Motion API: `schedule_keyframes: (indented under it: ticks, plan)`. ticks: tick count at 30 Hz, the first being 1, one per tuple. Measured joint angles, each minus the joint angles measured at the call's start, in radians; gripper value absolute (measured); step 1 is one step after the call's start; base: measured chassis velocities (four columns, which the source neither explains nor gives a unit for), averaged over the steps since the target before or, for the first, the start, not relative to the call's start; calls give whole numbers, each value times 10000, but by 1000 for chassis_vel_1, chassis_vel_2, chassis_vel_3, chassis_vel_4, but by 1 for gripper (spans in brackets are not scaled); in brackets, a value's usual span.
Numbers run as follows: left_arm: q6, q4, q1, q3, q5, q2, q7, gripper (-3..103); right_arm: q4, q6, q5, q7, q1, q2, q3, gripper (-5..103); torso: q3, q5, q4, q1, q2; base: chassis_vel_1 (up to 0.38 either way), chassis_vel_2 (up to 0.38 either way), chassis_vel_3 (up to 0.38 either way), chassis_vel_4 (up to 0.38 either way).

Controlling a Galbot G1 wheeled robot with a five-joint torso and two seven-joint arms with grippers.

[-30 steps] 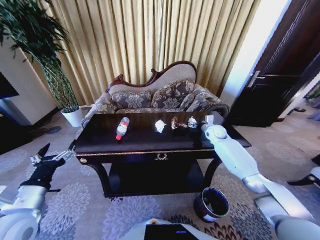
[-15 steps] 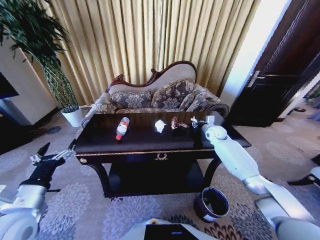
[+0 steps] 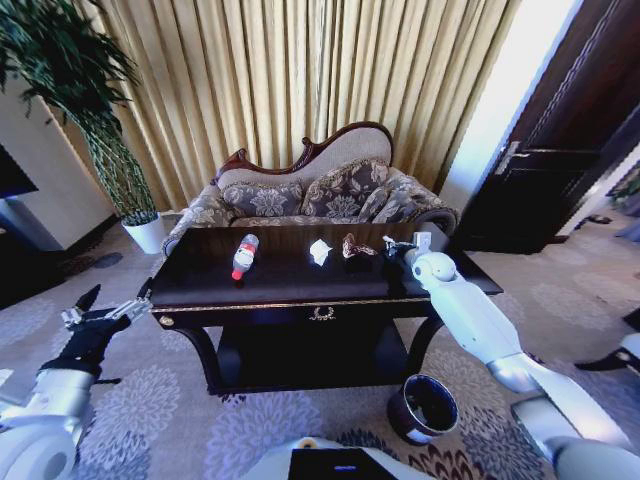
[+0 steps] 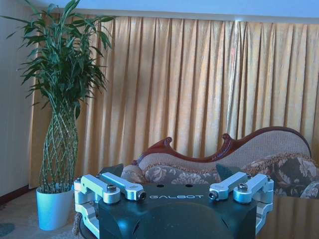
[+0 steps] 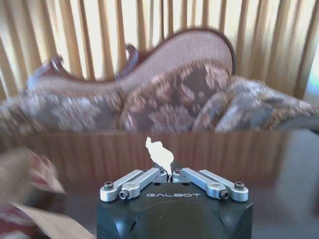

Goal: Move to the front of the table and place the trash on the table into the trash bin.

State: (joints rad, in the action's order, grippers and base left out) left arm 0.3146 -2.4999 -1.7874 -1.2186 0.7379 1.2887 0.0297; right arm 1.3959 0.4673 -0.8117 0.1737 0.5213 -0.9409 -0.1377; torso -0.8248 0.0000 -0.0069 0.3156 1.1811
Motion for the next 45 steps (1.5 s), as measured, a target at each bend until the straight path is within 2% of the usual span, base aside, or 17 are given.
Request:
schedule_keyframes:
  ticks: [2, 4, 6, 8, 9, 11, 12, 20, 25, 36, 45]
  plan:
    - [-20, 0, 29, -7, 32, -11, -9, 100, 1312, -219, -103, 101, 703, 187, -610, 1, 0, -2, -1, 0, 0, 0, 0, 0, 0]
    - [-24, 0, 30, -7, 38, -9, -9, 100, 1815, -240, -129, 128, 1038, 270, -847, 0, 1, -3, -2, 0, 0, 0, 0, 0, 0]
    - [-40, 0, 44, -3, 60, -18, -5, 100, 3435, -258, -274, 184, 2382, 600, -1789, 0, 1, 4, -9, -1, 0, 0, 0, 0, 0]
    - [-43, 0, 55, -4, 72, -28, -7, 100, 3785, -266, -326, 183, 2675, 671, -2027, 0, 1, 1, -9, -1, 1, 0, 0, 0, 0]
    - [-47, 0, 96, -4, 110, -92, -4, 100, 4758, -324, -470, 183, 3576, 847, -2751, 0, 3, 0, -11, -3, 2, 0, 0, 0, 0]
    - [-47, 0, 109, -6, 116, -109, -7, 100, 5031, -363, -494, 184, 3857, 890, -2975, 0, 3, 0, -10, -3, 2, 0, 0, 0, 0]
    - [-49, 0, 135, -7, 130, -161, -4, 100, 5826, -447, -548, 182, 4750, 980, -3723, 0, 3, 1, -8, -2, 1, 0, 0, 0, 0]
    - [-42, 105, 246, 70, 152, -253, -7, 100, 7108, -704, -546, 253, 6799, 980, -5373, 0, 2, 1, -5, -3, 1, 0, 0, 0, 0]
    - [-6, 183, 368, 139, 199, -429, -9, 100, 7481, -882, -116, 264, 7675, 674, -5886, 0, 1, 0, -6, -3, 1, 0, 0, 0, 0]
    - [16, 243, 317, 112, 285, -602, -12, 100, 8047, -976, 177, 242, 8190, 25, -6195, 0, 0, -1, -5, 1, -1, 3, -5, -4, 4]
    - [12, 187, 285, 100, 281, -586, 0, 100, 8260, -1001, 233, 218, 8488, -65, -6385, 0, 0, -1, -6, 0, -1, 76, -70, -65, 70]
